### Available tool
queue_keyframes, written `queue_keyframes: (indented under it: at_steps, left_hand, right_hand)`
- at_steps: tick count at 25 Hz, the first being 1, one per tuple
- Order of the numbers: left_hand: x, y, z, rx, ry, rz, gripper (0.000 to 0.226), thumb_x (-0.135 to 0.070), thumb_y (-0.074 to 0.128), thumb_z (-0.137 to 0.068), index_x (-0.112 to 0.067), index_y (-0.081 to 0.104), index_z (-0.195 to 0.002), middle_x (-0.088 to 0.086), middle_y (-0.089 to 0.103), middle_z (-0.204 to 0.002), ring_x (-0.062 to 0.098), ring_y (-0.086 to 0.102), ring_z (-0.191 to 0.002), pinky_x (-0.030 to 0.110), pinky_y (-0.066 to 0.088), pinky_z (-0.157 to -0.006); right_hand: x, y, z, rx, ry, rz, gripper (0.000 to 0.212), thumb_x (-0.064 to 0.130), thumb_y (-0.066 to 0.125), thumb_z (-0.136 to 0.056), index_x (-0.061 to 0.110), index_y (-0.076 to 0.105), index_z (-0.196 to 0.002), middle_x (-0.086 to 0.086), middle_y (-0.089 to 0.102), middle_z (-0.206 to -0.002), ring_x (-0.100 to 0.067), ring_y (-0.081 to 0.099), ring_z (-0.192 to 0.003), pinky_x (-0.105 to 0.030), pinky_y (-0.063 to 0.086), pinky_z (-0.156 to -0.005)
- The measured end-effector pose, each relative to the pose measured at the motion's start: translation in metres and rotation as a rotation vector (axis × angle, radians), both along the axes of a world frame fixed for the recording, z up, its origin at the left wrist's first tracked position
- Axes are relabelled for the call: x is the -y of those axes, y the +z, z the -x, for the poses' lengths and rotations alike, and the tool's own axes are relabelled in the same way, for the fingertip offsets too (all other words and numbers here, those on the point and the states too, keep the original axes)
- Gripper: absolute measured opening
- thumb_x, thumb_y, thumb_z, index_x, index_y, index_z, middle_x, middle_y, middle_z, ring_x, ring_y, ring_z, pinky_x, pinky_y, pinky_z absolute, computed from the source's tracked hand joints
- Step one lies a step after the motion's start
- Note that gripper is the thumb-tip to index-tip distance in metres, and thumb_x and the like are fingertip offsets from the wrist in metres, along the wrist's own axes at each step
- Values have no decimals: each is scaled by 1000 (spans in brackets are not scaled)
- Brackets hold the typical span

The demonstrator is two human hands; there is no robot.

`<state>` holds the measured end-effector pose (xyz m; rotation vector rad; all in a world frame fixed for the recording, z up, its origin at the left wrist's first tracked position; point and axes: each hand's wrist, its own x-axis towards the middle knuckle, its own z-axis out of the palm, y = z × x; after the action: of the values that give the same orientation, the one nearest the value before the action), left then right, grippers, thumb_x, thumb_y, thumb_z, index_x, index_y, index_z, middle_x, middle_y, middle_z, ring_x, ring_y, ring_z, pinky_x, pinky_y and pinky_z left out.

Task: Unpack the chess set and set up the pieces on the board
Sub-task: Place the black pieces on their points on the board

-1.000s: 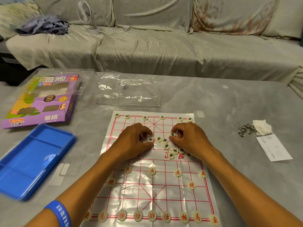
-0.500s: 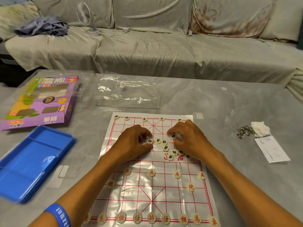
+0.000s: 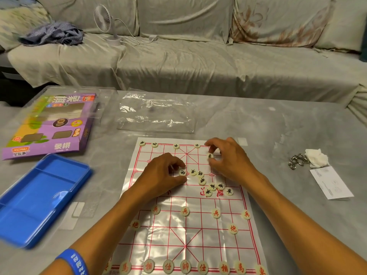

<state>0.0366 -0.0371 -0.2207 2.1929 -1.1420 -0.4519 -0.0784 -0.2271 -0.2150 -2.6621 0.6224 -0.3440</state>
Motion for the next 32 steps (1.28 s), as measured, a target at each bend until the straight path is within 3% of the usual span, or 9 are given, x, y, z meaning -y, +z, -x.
queue_keyframes:
  at_steps: [3,9,15,18,22,28,32]
  left_hand:
    - [0,-3,1,-4,-1,27,32,-38,75,-78,-31,64,-107,-15,56,-99,1,54,-83,6,41,-66]
    - [-1,-2,-4,-6,-3,43,33,-36,75,-78,-29,64,-108,-13,57,-99,0,53,-83,7,41,-67]
    - [-1,4,9,44,-53,88,28,-27,73,-80,-29,66,-107,-13,56,-99,3,51,-87,14,40,-69]
    - [10,4,28,187,-184,13,30,-37,68,-83,-28,66,-111,-15,50,-93,6,46,-88,16,33,-65]
    - [22,4,37,252,-135,-55,36,-52,66,-80,-26,65,-105,-13,49,-92,8,46,-89,15,29,-60]
    - [24,4,37,191,-137,-50,31,-31,67,-82,-27,62,-113,-6,57,-105,10,48,-94,11,31,-64]
    - [26,0,41,216,-24,-55,37,-51,68,-78,-26,59,-104,-11,51,-96,8,44,-90,12,29,-61]
  right_hand:
    - [14,6,-23,-14,-27,13,42,23,69,-85,26,55,-125,7,63,-110,-17,49,-107,-30,47,-85]
    - [15,4,-37,-63,-37,-10,46,21,69,-85,25,53,-128,6,61,-120,-16,46,-113,-28,42,-86]
    - [-4,6,34,-49,35,-47,20,26,64,-89,26,65,-109,15,61,-102,-5,45,-94,-17,41,-76]
    - [-5,0,56,-110,54,-48,17,29,65,-89,25,67,-106,12,64,-106,-4,45,-92,-9,34,-72]
    - [-5,-3,59,-90,38,-38,17,30,65,-89,25,67,-105,9,66,-108,-4,46,-92,-8,33,-72]
    - [-12,-3,51,-96,86,-33,17,28,61,-91,25,67,-106,9,66,-110,-3,45,-94,-15,34,-83]
    - [-15,-4,46,-74,83,-29,15,27,60,-92,25,68,-104,9,66,-109,-3,46,-95,-16,36,-84]
